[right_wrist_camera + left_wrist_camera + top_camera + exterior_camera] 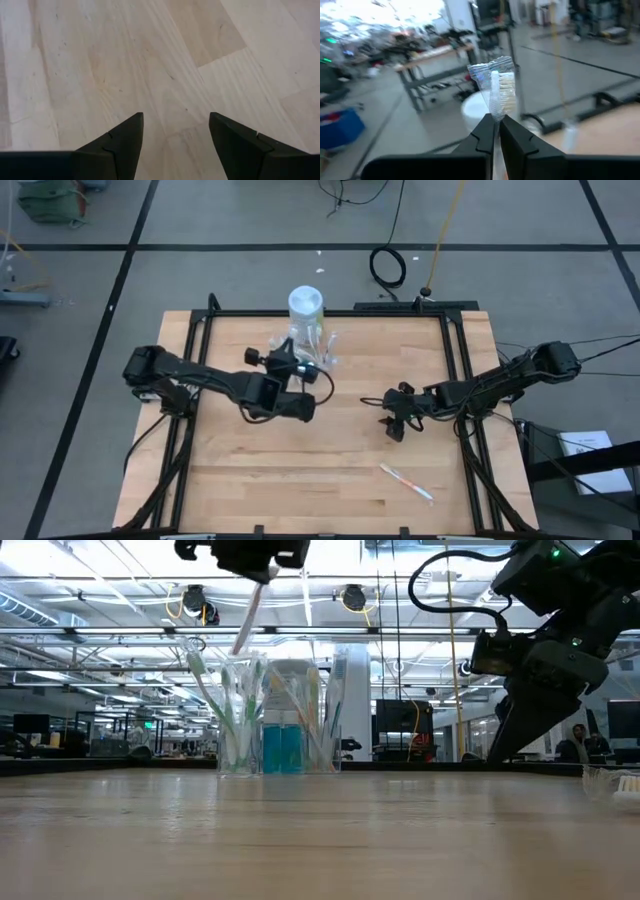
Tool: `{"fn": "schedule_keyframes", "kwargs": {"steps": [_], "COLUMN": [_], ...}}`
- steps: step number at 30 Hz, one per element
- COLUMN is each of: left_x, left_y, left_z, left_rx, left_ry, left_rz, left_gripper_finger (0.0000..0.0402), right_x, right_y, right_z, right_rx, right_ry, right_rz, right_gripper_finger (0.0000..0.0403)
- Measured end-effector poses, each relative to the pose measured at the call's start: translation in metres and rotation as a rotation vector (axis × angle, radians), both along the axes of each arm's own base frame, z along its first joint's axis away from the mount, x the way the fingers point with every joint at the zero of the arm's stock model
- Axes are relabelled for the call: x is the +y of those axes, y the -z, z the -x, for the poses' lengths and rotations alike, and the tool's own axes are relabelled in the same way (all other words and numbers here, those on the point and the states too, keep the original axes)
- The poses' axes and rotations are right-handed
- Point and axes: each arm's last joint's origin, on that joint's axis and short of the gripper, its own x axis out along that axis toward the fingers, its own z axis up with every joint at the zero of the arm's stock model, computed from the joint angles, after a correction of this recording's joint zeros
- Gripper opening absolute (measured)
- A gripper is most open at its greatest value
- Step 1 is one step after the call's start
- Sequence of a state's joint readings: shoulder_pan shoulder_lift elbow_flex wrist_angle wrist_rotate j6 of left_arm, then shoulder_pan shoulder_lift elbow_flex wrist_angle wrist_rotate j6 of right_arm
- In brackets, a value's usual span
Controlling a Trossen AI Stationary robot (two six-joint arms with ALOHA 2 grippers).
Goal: Pick & Place toothbrushing station
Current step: Put the orange toothbrush into the transparent organizer
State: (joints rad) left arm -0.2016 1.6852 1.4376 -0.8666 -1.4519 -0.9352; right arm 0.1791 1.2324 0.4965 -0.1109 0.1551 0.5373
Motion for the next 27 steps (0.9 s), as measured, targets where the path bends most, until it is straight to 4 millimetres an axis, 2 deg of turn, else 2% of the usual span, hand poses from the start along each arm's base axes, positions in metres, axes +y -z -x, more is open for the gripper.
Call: {"fn": "schedule_keyframes", "kwargs": {"steps": [9, 14, 18, 22, 27], "left_x": [0.030, 0.049, 0.062, 0.070, 0.075], "left_y": [0.048, 0.058, 0.063, 0.073, 0.090], "left_z": [0.015, 0.019, 0.012, 0.003, 0.003], "left_rx": [-0.031, -0.087, -0.122, -0.120, -0.129], "left_ry": [-0.124, -0.187, -0.207, -0.192, -0.187], "left_rz": [-0.049, -0.042, 0.022, 0.046, 0.051], "left_gripper_finger": [0.0007, 0.0011, 0.0004, 0.0014, 0.0014], "right_x": [0.001, 0.001, 0.001, 0.001, 0.001], "right_y": [-0.003, -0.004, -0.006, -0.006, -0.006], "right_z": [-0.003, -0.005, -0.007, -0.007, -0.007], "right_rx": [-0.043, -0.062, -0.097, -0.098, -0.098], "right_ry": [-0.024, -0.023, -0.022, -0.022, -0.025], "right_rz": [0.012, 0.008, 0.001, 0.001, 0.004], "right_gripper_finger": [0.0222, 0.0222, 0.0222, 0.0222, 0.0222]}}
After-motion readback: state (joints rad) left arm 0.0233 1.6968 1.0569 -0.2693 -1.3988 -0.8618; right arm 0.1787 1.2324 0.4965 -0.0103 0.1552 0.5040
